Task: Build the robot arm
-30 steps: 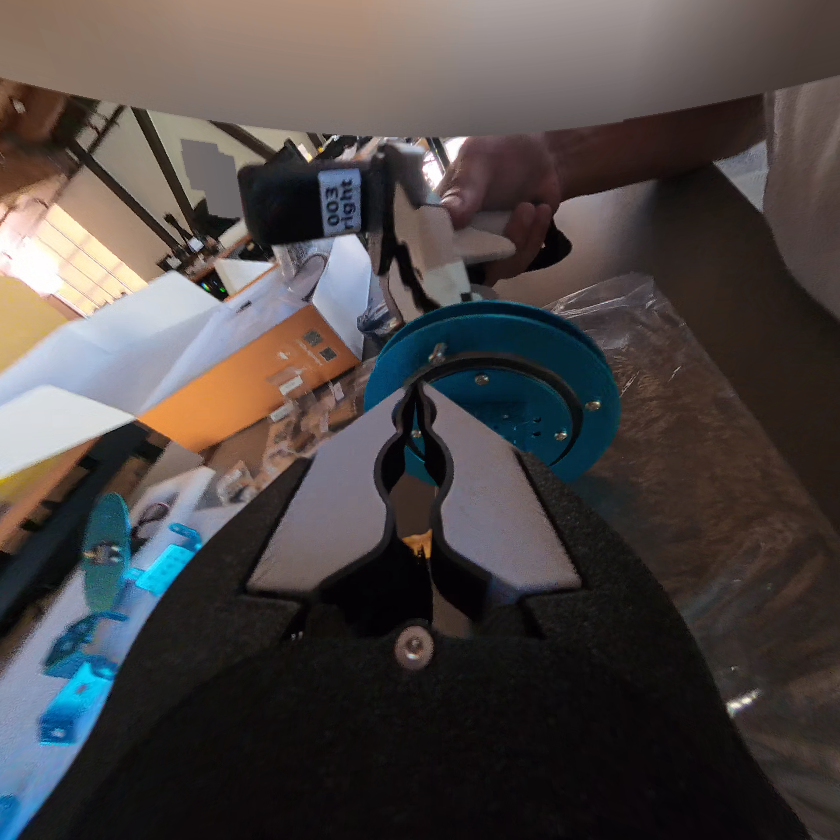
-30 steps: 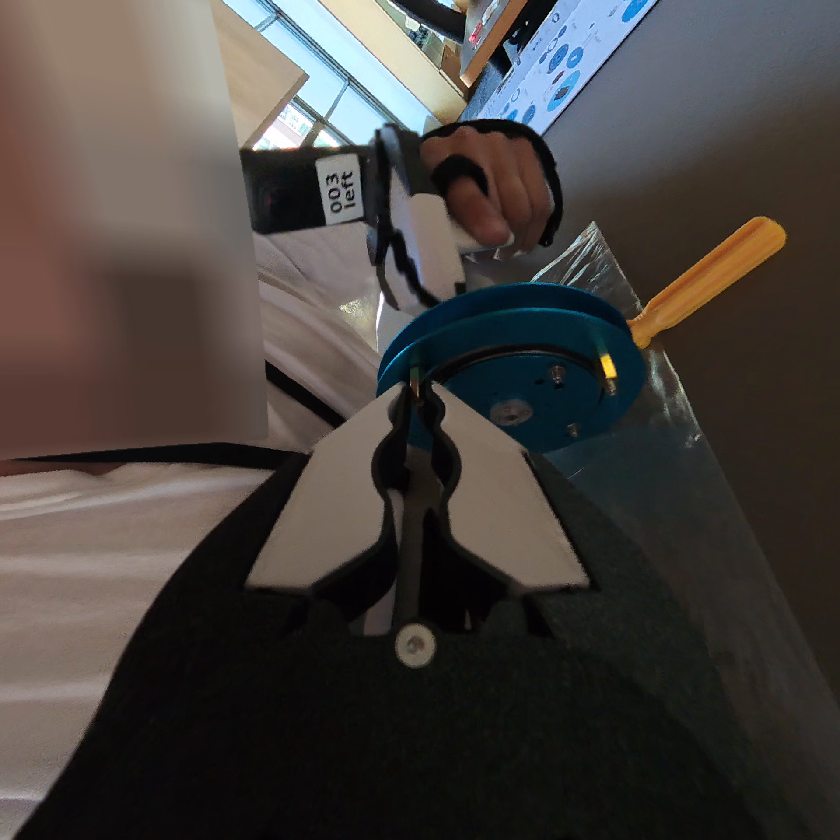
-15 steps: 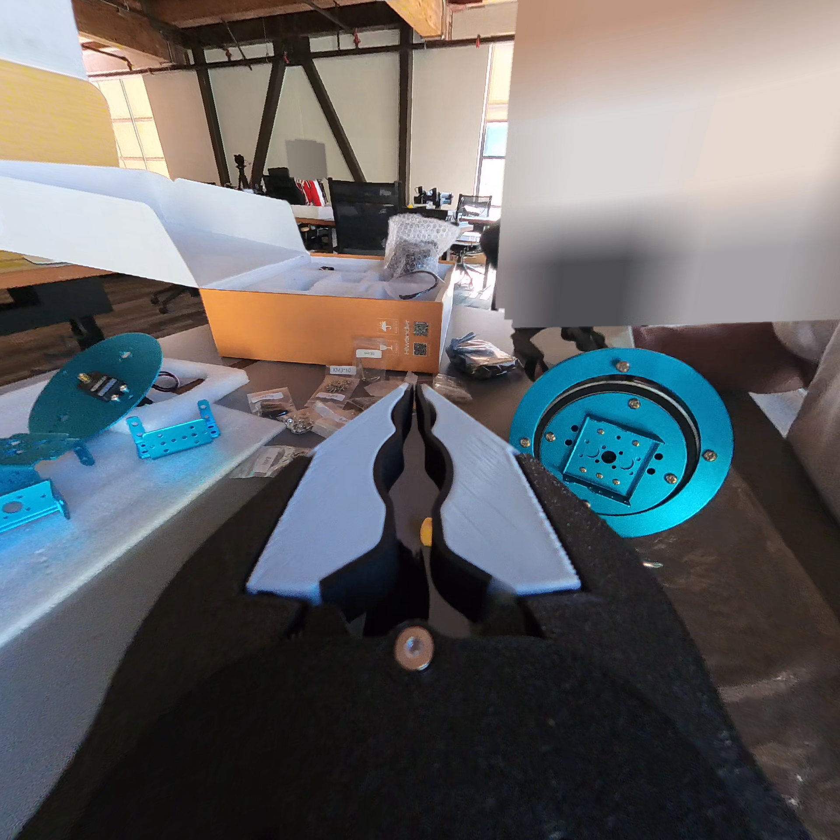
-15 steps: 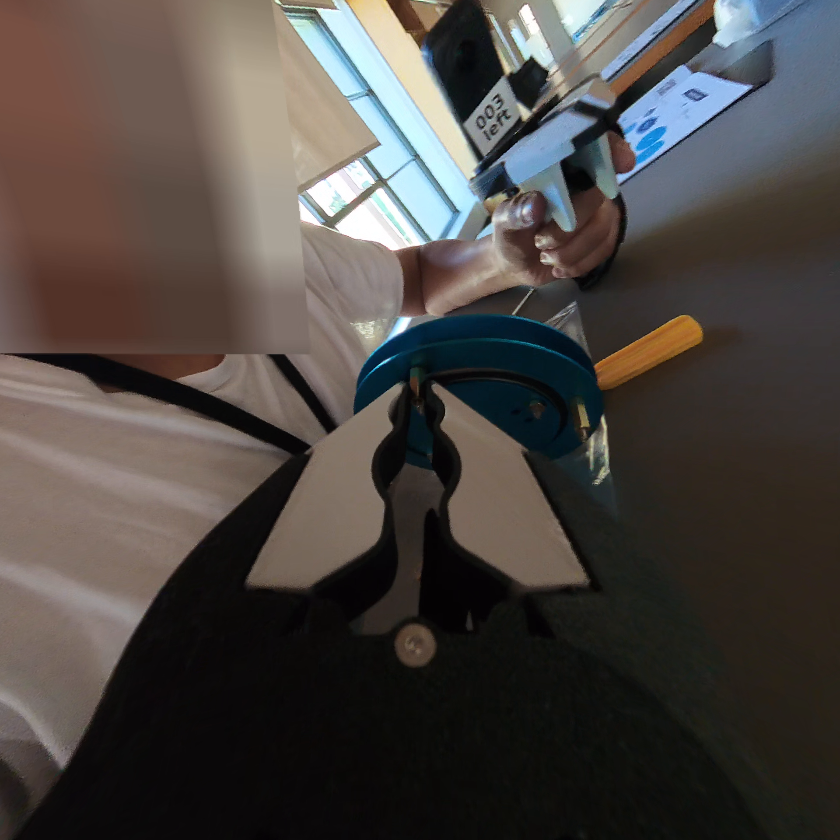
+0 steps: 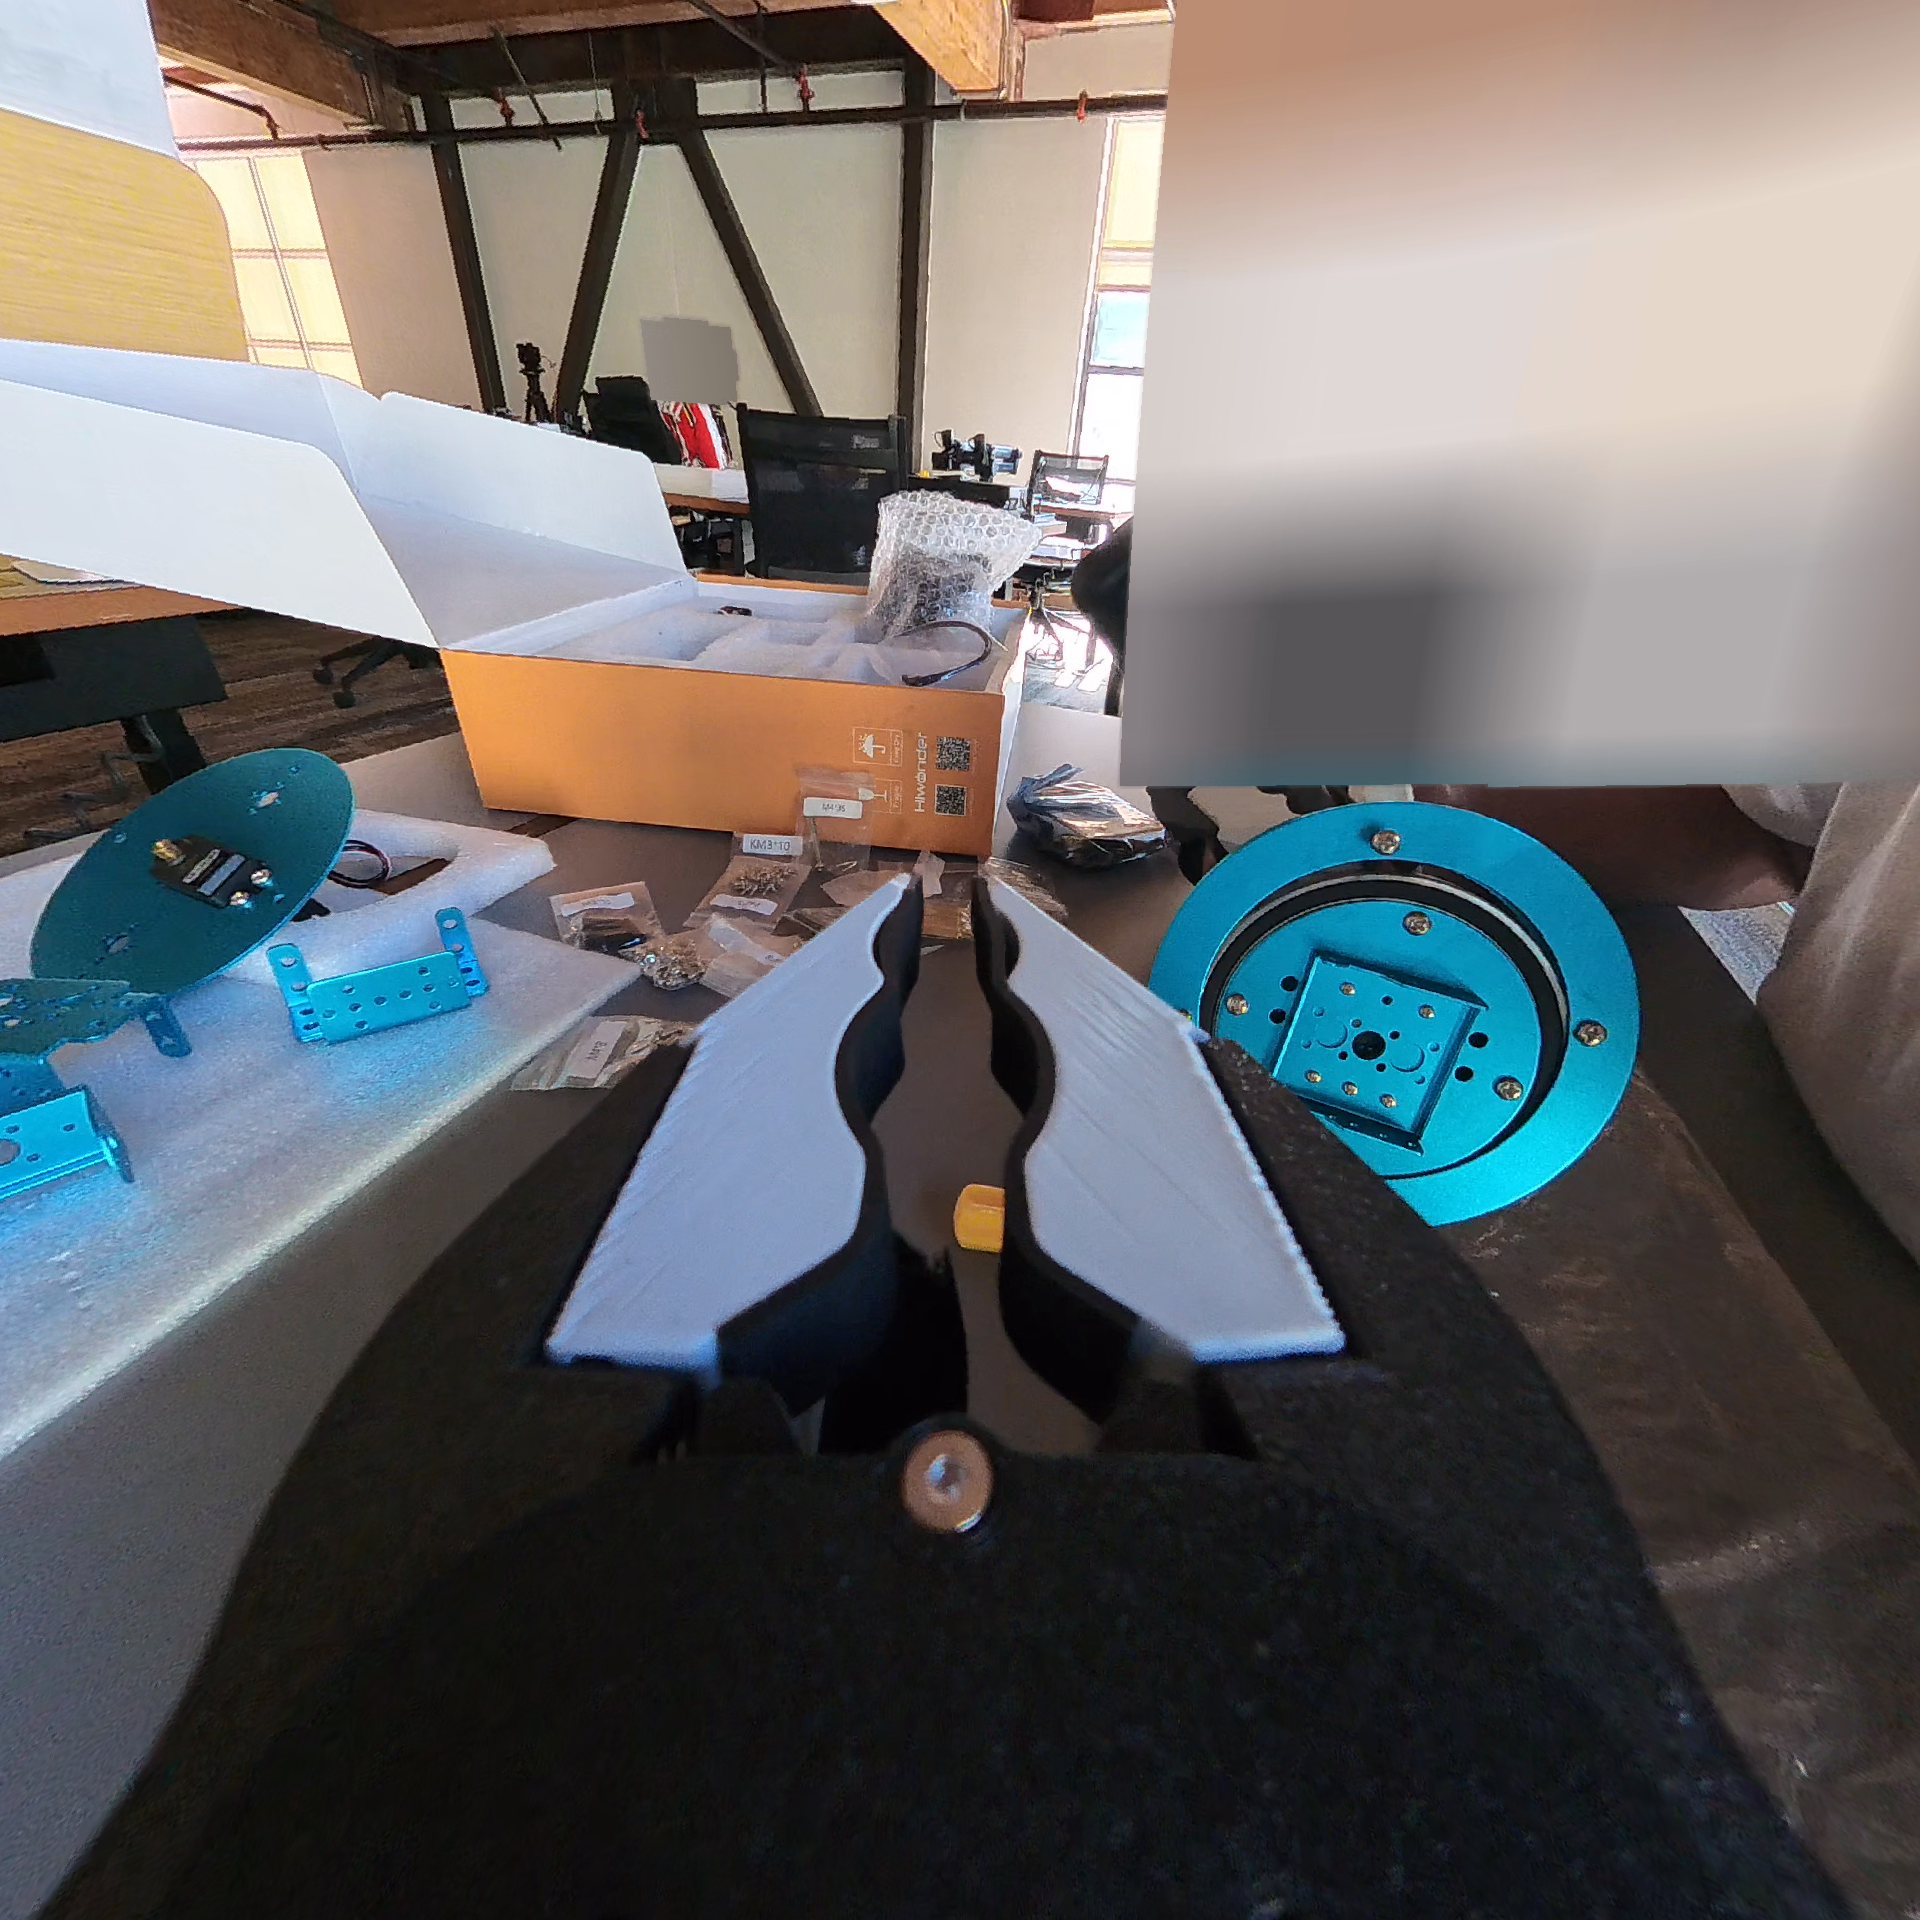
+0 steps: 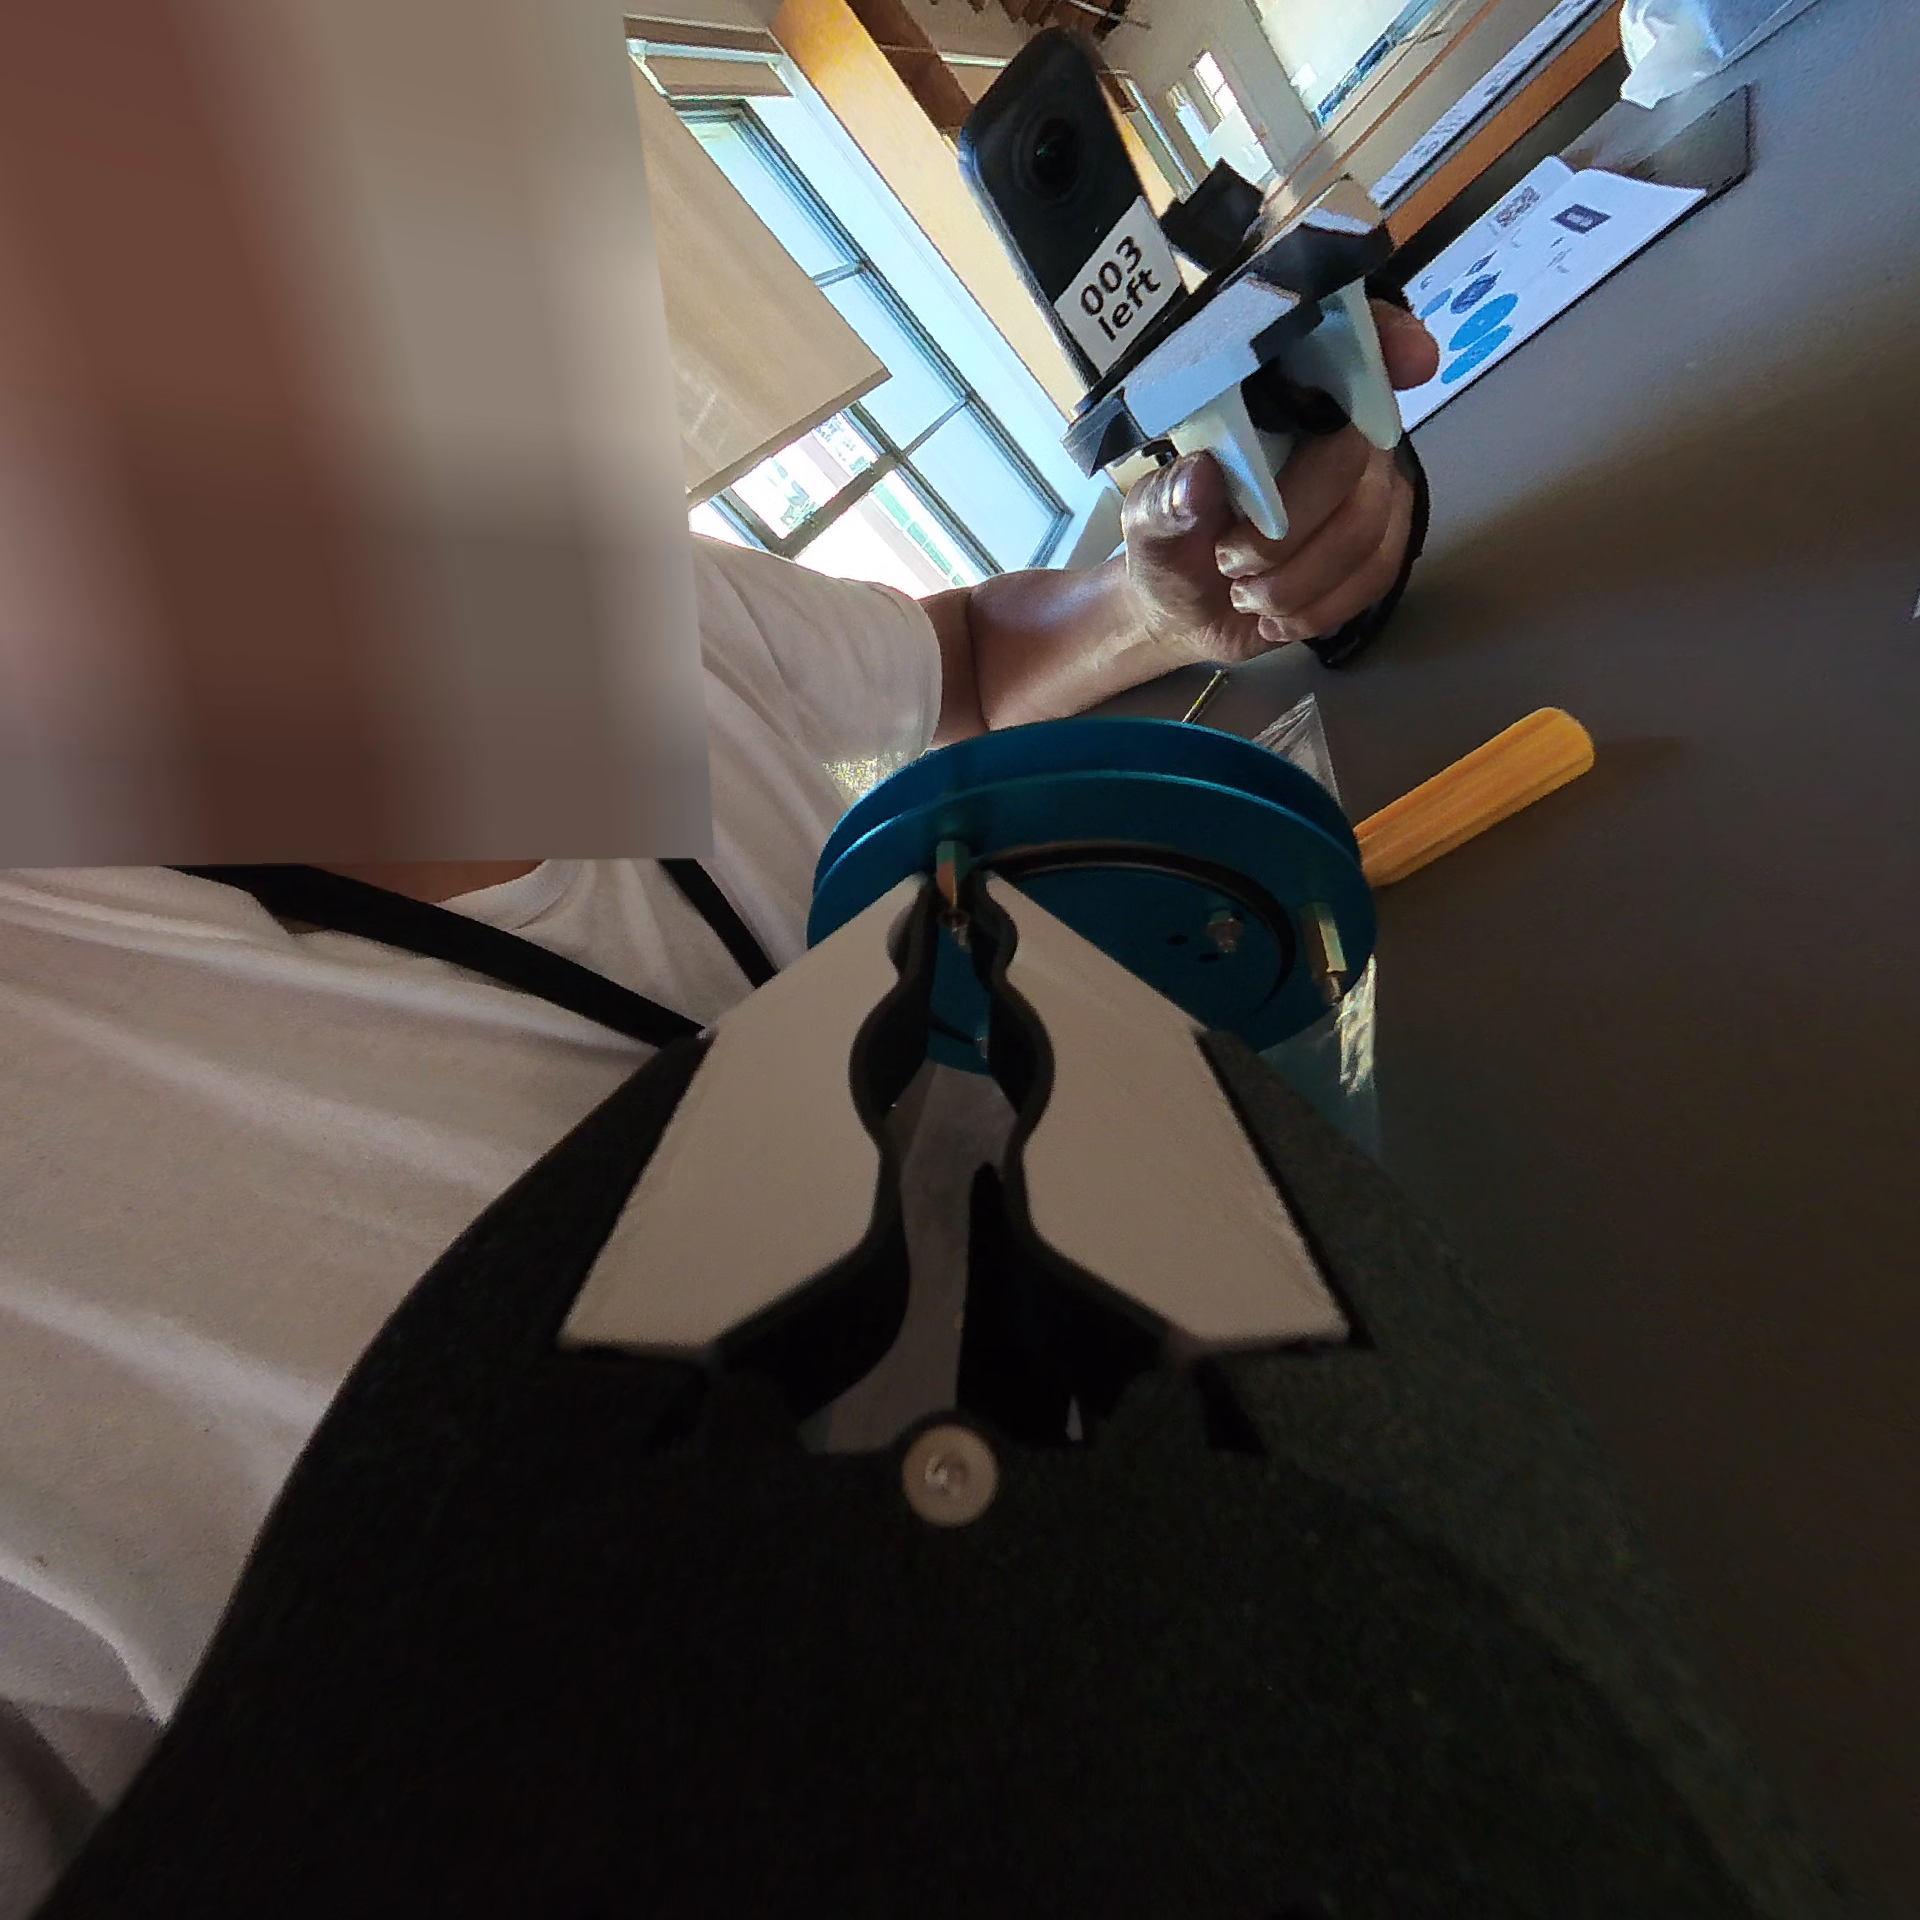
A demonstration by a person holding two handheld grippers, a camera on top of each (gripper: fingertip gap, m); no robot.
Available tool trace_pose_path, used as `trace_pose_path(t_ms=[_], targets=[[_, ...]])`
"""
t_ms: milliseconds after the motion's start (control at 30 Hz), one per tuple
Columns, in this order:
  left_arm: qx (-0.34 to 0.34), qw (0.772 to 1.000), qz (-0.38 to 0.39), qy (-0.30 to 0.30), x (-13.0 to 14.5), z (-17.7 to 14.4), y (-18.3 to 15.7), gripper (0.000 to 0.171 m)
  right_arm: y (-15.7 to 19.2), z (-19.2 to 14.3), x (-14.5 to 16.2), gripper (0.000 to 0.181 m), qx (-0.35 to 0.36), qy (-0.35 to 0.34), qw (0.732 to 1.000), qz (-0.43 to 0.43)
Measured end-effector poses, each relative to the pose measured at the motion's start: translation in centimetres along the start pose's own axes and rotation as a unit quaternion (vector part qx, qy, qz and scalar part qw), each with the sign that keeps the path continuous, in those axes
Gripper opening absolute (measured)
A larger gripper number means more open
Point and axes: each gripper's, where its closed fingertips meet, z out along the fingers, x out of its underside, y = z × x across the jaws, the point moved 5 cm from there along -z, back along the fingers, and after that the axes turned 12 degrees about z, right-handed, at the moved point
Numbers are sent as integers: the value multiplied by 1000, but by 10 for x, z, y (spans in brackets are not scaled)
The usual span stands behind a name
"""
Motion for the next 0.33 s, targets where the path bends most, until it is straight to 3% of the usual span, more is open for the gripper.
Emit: trace_pose_path(t_ms=[333], targets=[[11,1000,19,14,2,3,-7,9,-1,0,-1,3,6,-4,1000,-4]])
